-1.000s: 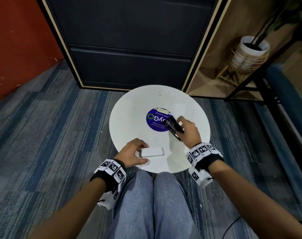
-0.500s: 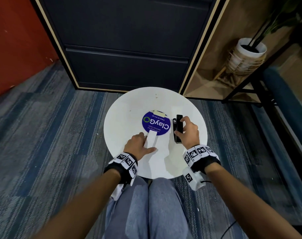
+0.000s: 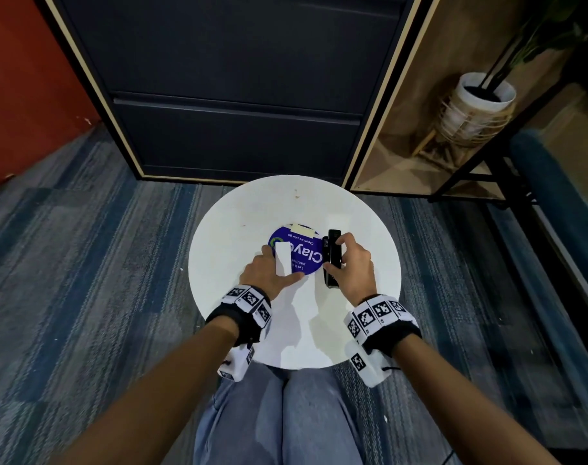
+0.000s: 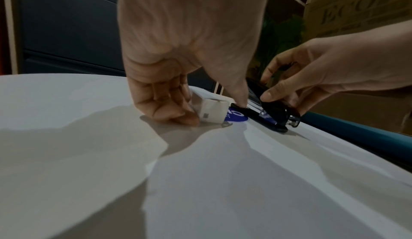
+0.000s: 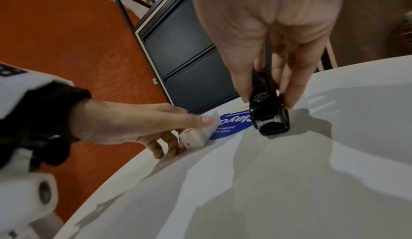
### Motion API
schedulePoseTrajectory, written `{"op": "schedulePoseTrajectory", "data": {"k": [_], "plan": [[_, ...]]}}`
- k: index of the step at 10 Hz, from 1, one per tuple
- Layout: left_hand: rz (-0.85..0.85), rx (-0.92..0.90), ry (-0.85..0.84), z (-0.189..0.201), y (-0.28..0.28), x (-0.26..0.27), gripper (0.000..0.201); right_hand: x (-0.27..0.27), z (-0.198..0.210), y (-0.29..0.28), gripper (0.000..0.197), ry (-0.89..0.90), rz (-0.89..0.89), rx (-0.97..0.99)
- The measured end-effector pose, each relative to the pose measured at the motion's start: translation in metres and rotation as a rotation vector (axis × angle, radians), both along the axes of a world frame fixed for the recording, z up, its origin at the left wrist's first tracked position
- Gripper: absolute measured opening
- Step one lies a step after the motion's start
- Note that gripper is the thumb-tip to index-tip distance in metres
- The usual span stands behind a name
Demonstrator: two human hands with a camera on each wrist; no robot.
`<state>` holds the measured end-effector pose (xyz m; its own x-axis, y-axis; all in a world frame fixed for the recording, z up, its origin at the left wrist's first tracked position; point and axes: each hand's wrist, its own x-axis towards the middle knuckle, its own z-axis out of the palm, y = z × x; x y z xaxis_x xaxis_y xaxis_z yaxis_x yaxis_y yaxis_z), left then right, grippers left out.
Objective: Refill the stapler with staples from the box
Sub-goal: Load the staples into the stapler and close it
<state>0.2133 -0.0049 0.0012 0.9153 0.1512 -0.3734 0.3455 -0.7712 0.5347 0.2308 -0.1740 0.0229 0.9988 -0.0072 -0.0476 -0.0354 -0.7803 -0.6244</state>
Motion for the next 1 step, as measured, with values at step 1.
{"op": "schedulePoseTrajectory", "data": {"k": [1], "plan": [[0.011, 0.006, -0.009, 0.0047, 0.0041, 0.0076, 0.070, 0.0031, -0.0025, -0.0033, 0.034, 0.008, -0.015, -0.023]]}}
